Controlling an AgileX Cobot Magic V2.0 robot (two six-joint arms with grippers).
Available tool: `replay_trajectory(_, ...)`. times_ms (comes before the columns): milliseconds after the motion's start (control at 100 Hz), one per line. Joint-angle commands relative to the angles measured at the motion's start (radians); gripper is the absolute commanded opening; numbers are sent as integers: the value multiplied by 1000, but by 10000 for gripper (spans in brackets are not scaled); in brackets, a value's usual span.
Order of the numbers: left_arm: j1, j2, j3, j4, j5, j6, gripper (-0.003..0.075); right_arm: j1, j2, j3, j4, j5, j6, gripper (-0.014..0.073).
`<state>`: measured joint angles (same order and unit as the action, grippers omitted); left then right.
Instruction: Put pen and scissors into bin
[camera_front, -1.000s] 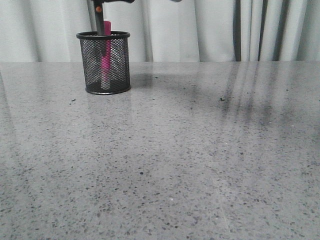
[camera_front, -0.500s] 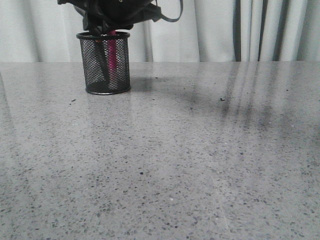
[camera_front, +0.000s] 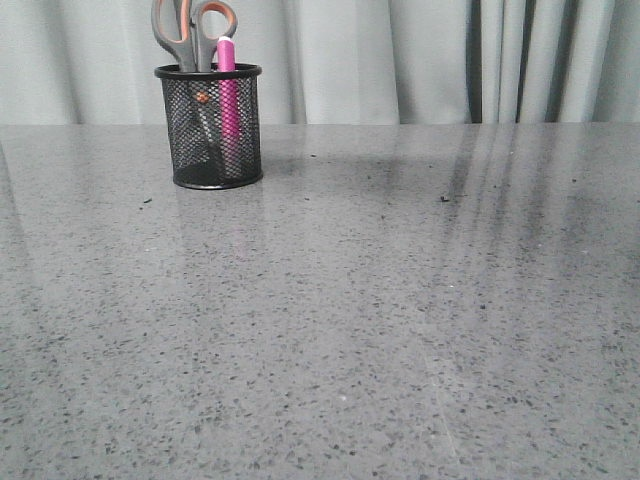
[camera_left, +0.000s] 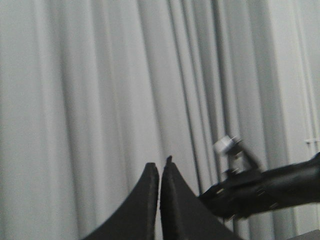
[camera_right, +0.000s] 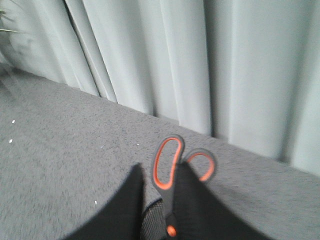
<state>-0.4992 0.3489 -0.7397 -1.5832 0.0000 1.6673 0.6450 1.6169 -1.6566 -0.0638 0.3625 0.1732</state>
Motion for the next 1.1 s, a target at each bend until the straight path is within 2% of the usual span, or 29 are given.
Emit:
replay_trajectory(0,-6,-48,63,-101,-141,-6,-19,16,-193,29,-25,54,-106,-64)
replay_trajectory(70,-6,-103,142,-206,-218,-6,-19,35,-326,120,-25,128,-181,-69)
replay_trajectory(130,-6,-150,214,-265,-231,-6,-19,50,-460,229,-25,196,-207,-69)
replay_trajectory(230,-6,-201,315,-262,-171,-6,-19,50,-693,446,-25,234,-207,-69)
replay_trajectory(390,-6,-211,429,-262,-57,-6,-19,50,-1109,821,-96,139,-207,-69)
replay_trajectory(500,-6,-211,470,-262,-17,-6,-19,50,-1310,974,-197,235,-207,-69)
replay_trajectory(570,-6,-211,478,-264,-9,-6,-19,50,-1401,1033,-215,267,-207,-69)
replay_trajectory(790,-6,-211,478,-264,-9,-6,-19,50,-1656,1160,-231,156,-207,-69)
replay_trajectory(860,-6,-211,478,-264,-9,-6,-19,50,-1629,1159,-222,172,-207,-69)
replay_trajectory(970,-6,-211,478,-264,-6,-6,-19,46,-1600,1161,-119,179,-207,-69)
replay_trajectory(1090,-6,-211,480,-264,-11,-6,-19,46,-1597,1161,-117,179,-207,-69)
